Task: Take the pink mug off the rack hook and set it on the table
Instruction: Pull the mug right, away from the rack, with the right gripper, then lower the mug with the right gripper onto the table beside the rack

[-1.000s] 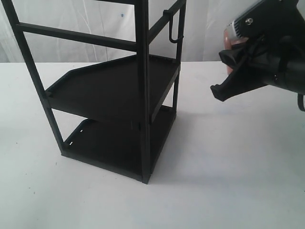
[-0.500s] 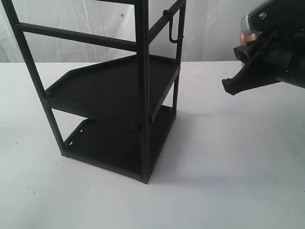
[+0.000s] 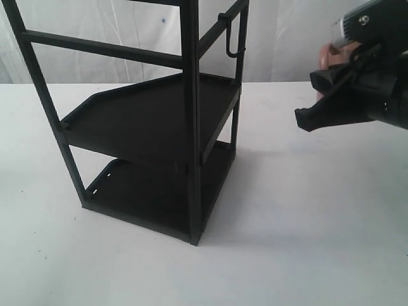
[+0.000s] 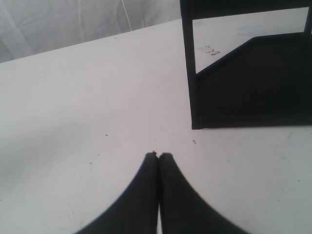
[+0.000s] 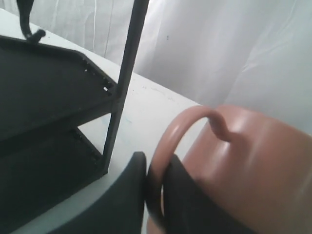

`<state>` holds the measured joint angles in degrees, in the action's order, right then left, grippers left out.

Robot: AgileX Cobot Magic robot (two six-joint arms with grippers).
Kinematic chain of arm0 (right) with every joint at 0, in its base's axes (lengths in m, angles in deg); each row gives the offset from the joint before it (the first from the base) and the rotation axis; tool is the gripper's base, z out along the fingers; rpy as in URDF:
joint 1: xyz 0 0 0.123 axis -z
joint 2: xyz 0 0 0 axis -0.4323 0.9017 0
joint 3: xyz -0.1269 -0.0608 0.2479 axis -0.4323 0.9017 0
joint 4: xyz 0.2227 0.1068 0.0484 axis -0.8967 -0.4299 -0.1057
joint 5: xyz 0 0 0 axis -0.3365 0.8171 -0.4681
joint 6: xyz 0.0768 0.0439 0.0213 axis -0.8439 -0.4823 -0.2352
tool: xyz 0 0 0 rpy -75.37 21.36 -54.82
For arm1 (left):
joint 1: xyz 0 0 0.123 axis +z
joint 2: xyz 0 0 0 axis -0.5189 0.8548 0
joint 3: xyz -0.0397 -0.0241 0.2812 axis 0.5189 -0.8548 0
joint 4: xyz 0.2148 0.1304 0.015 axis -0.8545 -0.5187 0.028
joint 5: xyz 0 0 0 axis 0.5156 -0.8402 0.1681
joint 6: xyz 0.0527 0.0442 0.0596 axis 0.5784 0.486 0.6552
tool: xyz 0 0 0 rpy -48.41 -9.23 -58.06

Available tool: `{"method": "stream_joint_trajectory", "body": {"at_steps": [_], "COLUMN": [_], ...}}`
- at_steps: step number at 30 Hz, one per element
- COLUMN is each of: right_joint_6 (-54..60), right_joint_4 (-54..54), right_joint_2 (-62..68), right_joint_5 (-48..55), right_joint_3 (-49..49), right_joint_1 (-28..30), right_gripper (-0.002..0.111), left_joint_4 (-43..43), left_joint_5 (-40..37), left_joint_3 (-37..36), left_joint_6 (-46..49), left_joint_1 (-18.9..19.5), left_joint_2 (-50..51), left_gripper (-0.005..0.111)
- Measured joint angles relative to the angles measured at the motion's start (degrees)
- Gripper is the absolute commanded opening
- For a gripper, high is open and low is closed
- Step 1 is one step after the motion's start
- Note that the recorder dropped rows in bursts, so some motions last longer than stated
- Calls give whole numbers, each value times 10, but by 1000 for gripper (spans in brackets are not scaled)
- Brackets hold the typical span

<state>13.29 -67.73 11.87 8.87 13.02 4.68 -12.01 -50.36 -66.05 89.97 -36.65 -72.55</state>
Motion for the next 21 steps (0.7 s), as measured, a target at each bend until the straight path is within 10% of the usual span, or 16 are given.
{"method": "stream_joint_trajectory", "body": {"at_steps": [8,16,21], "right_joint_6": [-42,-479,-548], "right_joint_4": [105,480,539], "right_joint_2": [-3,-4,-4], "right_joint_5": [4,-227,-302], "right_joint_3": [34,146,192], "right_joint_1": [-17,-37,-40], "right_gripper": [0,0,0], "left_joint_4": [0,0,0], "left_joint_5": [0,0,0], "left_joint_3": [0,0,0], "left_joint_6": [0,0,0], "left_joint_1": [0,0,0], "left_joint_2": [0,0,0], "left_gripper": [0,0,0]}}
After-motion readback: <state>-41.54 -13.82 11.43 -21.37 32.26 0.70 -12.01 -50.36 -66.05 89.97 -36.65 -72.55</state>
